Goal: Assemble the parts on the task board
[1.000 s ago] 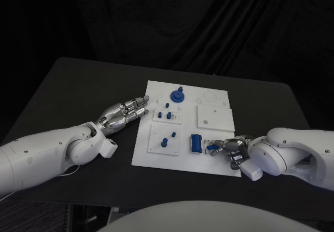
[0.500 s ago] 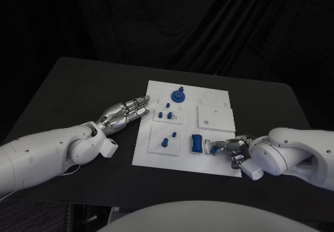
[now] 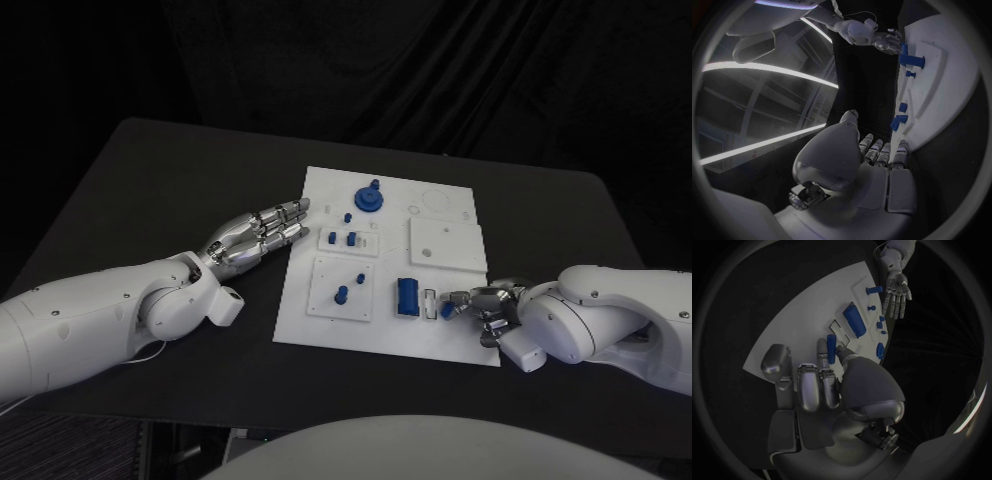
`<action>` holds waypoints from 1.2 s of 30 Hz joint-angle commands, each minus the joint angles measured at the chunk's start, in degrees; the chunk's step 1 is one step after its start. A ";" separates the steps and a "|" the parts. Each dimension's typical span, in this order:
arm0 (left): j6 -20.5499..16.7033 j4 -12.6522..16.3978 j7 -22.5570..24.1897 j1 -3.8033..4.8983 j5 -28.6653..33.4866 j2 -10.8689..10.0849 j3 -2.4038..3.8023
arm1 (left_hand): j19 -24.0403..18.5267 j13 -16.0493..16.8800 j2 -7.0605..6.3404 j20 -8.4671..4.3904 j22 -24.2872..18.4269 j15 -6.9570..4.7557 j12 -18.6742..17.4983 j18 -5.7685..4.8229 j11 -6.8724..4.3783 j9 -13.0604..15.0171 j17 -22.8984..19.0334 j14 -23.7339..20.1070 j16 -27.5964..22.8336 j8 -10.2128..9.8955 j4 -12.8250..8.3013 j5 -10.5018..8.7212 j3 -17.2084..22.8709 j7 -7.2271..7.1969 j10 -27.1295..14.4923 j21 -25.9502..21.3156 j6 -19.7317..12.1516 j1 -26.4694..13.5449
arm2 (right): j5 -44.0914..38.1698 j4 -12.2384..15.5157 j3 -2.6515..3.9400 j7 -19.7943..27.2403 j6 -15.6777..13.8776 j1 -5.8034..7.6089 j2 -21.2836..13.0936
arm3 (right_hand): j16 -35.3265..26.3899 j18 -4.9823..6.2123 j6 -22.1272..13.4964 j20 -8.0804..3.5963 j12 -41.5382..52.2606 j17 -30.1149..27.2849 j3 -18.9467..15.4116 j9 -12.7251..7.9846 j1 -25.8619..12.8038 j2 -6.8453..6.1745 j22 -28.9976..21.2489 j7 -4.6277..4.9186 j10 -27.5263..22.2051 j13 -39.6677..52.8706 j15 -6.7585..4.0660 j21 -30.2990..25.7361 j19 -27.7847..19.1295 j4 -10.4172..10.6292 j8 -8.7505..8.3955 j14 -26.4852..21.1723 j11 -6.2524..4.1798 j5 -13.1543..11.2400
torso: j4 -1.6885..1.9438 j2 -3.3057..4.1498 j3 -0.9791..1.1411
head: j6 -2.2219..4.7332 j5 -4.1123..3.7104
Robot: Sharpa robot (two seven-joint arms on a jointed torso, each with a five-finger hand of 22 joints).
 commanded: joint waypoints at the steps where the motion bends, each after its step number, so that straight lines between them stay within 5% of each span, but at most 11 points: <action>1: 0.84 0.07 0.41 -0.18 0.00 0.04 0.02 | 0.05 0.06 0.49 0.40 -0.05 0.38 0.27 0.49 0.39 0.09 -0.10 -0.12 -0.21 0.32 -0.20 0.17 0.01 -0.12 0.00 -0.02 0.32 -0.19 | -0.25 0.21 -0.08 0.32 -1.90 -0.19 -0.22 | -0.34 0.29 -1.26 -0.33 -0.05 0.00 0.47 0.20 1.13 -0.11 5.32 -0.55 6.09 15.09 -0.10 -0.43 -0.28 -1.30 0.55 3.33 -0.30 0.22 | 0.00 0.01 -0.01 | -0.01 0.03; 21: 0.93 0.06 0.30 -0.21 0.00 -0.05 0.02 | 0.05 0.07 0.49 0.40 -0.04 0.38 0.27 0.48 0.40 0.09 -0.10 -0.12 -0.21 0.33 -0.19 0.17 0.01 -0.13 0.02 -0.02 0.35 -0.20 | -17.35 4.42 -0.05 -0.34 6.28 -0.08 -1.05 | 0.16 0.14 -1.24 -0.46 -0.05 0.89 -0.27 0.34 1.42 -0.91 5.61 -0.61 6.09 15.09 -0.18 0.27 0.28 -2.93 2.19 3.57 -0.35 0.14 | -0.03 0.01 0.00 | -0.01 0.10; 36: 1.05 0.07 0.19 -0.23 0.00 -0.05 0.02 | 0.07 0.07 0.52 0.41 -0.01 0.41 0.27 0.46 0.39 0.11 -0.10 -0.12 -0.21 0.35 -0.20 0.16 0.01 -0.09 0.05 0.00 0.45 -0.25 | -21.93 3.38 -0.05 -1.49 11.60 -0.05 0.74 | 0.14 0.17 -1.69 -0.42 -0.05 0.75 -1.28 -0.19 -0.14 -1.19 5.59 -0.45 6.09 15.09 -0.09 -0.01 0.30 -2.04 2.27 3.55 -0.22 0.17 | 0.01 0.02 -0.02 | -0.01 0.18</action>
